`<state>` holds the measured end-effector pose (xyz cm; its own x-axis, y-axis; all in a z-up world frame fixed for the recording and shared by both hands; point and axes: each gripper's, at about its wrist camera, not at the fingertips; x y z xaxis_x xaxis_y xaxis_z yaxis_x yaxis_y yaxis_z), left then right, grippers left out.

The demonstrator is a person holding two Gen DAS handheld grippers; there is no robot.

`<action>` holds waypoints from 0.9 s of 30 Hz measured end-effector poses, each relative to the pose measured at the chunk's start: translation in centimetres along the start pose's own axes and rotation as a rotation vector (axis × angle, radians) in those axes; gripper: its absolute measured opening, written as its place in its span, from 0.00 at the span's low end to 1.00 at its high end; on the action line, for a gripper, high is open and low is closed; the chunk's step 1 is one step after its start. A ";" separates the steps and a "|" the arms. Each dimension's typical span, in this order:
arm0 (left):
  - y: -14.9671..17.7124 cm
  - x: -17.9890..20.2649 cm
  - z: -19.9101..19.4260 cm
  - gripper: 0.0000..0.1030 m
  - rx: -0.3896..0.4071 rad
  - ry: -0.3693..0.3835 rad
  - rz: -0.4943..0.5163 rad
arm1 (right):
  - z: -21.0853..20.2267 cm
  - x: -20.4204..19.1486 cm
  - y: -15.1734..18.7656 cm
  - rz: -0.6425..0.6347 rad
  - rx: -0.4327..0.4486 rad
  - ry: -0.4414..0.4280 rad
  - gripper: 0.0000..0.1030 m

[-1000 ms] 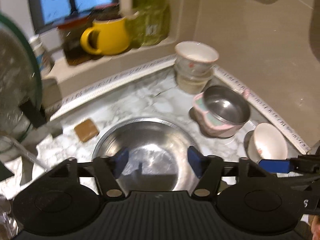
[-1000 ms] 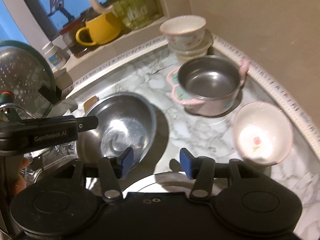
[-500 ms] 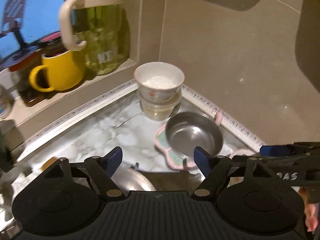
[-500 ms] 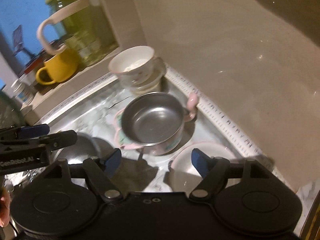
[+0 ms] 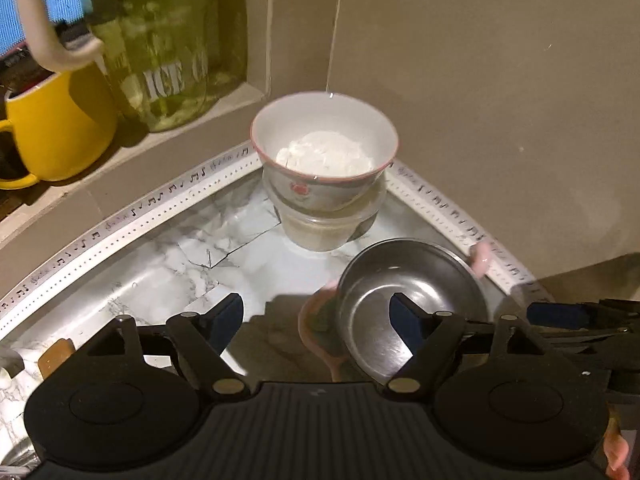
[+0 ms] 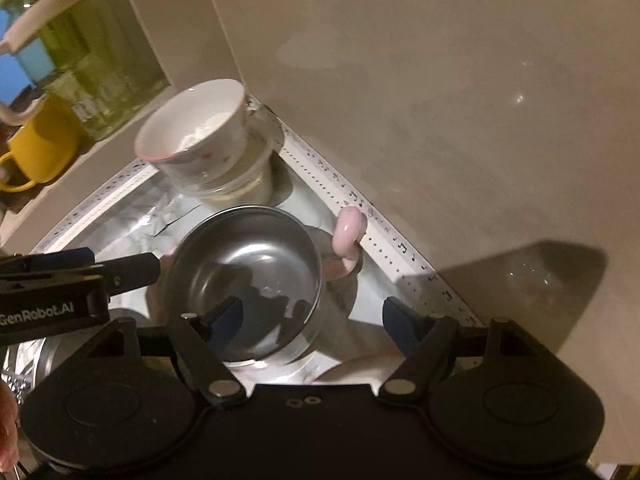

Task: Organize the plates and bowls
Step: 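Move both grippers to the pink-handled steel pot and grasp its rim, then lift the pink-handled pot with both grippers and carry it over the steel bowl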

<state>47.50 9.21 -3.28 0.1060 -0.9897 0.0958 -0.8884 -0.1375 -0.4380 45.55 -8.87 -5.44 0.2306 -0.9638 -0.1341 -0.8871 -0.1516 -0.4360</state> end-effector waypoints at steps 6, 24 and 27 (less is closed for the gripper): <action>-0.3 0.1 2.6 0.78 -0.056 -0.018 0.011 | 1.9 0.5 -0.5 0.024 -0.037 -0.004 0.65; 0.1 0.4 4.4 0.37 -0.118 0.008 -0.008 | 3.1 0.7 -0.7 0.015 -0.067 -0.008 0.30; 0.0 0.4 4.4 0.31 -0.122 0.008 -0.016 | 3.0 0.8 -0.7 0.015 -0.064 -0.009 0.26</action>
<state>49.48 8.69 -7.15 0.1178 -0.9870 0.1092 -0.9344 -0.1474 -0.3242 47.56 -8.83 -7.95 0.2208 -0.9640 -0.1482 -0.9140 -0.1515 -0.3765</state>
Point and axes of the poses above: each gripper's, at about its wrist camera, not at the fingertips, and z roughly the way its jaws point, x to its right, y to its underside, and after that the axes turned 9 degrees about -x, right-handed
